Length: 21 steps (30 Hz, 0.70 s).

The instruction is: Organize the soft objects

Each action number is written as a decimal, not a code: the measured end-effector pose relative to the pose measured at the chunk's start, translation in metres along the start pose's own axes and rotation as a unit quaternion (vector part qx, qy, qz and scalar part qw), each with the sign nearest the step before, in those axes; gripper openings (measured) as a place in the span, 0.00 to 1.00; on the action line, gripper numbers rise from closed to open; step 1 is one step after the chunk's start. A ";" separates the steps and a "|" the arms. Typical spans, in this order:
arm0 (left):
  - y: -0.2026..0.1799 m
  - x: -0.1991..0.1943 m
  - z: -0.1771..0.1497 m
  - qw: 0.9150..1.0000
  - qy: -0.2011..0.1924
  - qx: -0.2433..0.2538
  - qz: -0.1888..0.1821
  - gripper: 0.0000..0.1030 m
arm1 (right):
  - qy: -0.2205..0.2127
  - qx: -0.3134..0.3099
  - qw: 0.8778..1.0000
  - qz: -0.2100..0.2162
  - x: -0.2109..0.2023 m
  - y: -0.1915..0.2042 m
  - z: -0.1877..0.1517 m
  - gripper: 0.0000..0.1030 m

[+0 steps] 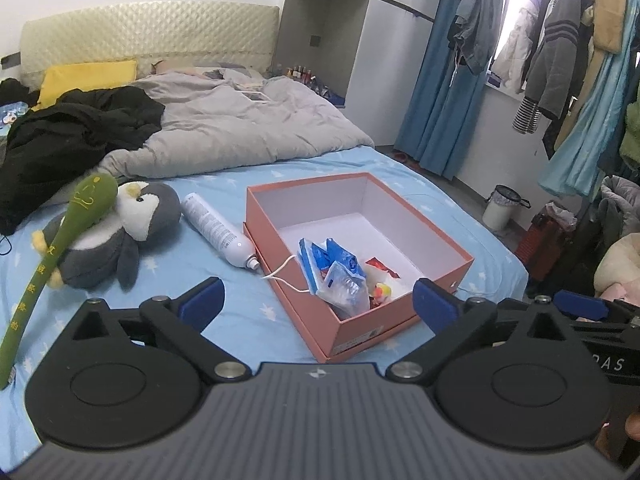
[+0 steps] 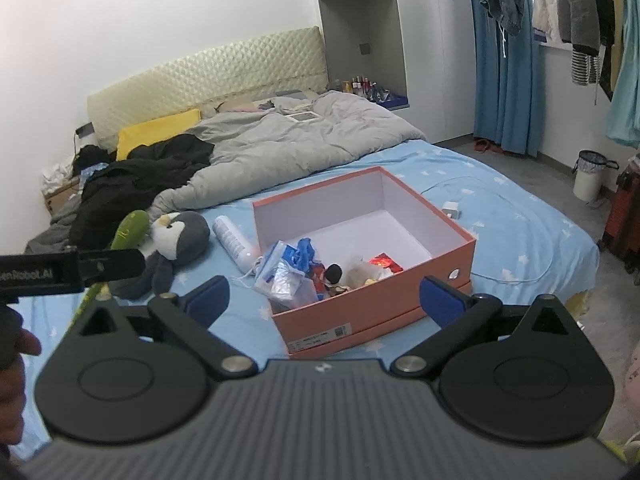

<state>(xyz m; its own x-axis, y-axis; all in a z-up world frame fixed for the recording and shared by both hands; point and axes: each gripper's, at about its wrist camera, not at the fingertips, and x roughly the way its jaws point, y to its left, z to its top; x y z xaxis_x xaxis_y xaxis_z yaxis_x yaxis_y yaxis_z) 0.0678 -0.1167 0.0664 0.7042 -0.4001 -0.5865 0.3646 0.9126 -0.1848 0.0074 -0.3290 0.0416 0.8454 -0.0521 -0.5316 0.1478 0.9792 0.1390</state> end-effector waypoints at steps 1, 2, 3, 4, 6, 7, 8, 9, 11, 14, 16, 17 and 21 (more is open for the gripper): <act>0.000 0.000 0.000 1.000 0.001 0.000 -0.001 0.99 | -0.001 0.000 1.000 0.000 0.000 0.001 0.000 1.00; 0.000 0.000 0.001 1.000 0.001 0.001 0.000 0.99 | -0.001 0.000 1.000 -0.001 0.000 0.001 0.001 1.00; 0.000 -0.001 0.001 1.000 0.001 0.000 0.003 0.99 | -0.001 0.000 1.000 0.001 0.000 0.001 0.001 1.00; 0.001 -0.001 0.001 1.000 0.001 -0.003 0.007 0.99 | 0.000 0.000 1.000 0.002 -0.001 0.001 0.001 1.00; 0.002 0.000 0.001 1.000 0.004 -0.006 0.015 0.99 | -0.001 -0.001 1.000 0.002 -0.002 0.002 0.001 1.00; 0.002 0.000 0.001 1.000 0.006 -0.006 0.016 0.99 | -0.001 -0.002 1.000 0.002 -0.002 0.002 0.001 1.00; 0.002 0.000 0.000 1.000 0.008 -0.007 0.016 0.99 | -0.001 -0.003 1.000 0.002 -0.002 0.003 0.001 1.00; 0.003 0.001 0.000 1.000 0.010 -0.008 0.015 0.99 | 0.000 -0.004 1.000 0.002 -0.002 0.003 0.001 1.00; 0.003 0.000 -0.001 1.000 0.011 -0.007 0.015 0.99 | 0.000 -0.004 1.000 0.002 -0.002 0.003 0.001 1.00; 0.003 0.000 -0.001 1.000 0.012 -0.005 0.019 0.99 | 0.001 -0.004 1.000 0.002 -0.002 0.004 0.001 1.00; 0.003 0.000 -0.002 1.000 0.012 -0.004 0.020 0.99 | 0.002 -0.004 1.000 0.002 -0.002 0.004 0.001 1.00; 0.002 0.000 -0.001 1.000 0.012 -0.004 0.020 0.99 | 0.001 -0.004 1.000 0.002 -0.002 0.005 0.001 1.00; 0.001 0.000 -0.001 1.000 0.016 -0.001 0.021 0.99 | 0.001 -0.004 1.000 0.002 -0.002 0.005 0.001 1.00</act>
<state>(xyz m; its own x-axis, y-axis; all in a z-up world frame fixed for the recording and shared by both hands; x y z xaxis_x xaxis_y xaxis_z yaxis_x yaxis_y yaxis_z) 0.0680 -0.1155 0.0652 0.6995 -0.3588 -0.6181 0.3343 0.9287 -0.1607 0.0067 -0.3245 0.0437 0.8447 -0.0481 -0.5330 0.1402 0.9811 0.1335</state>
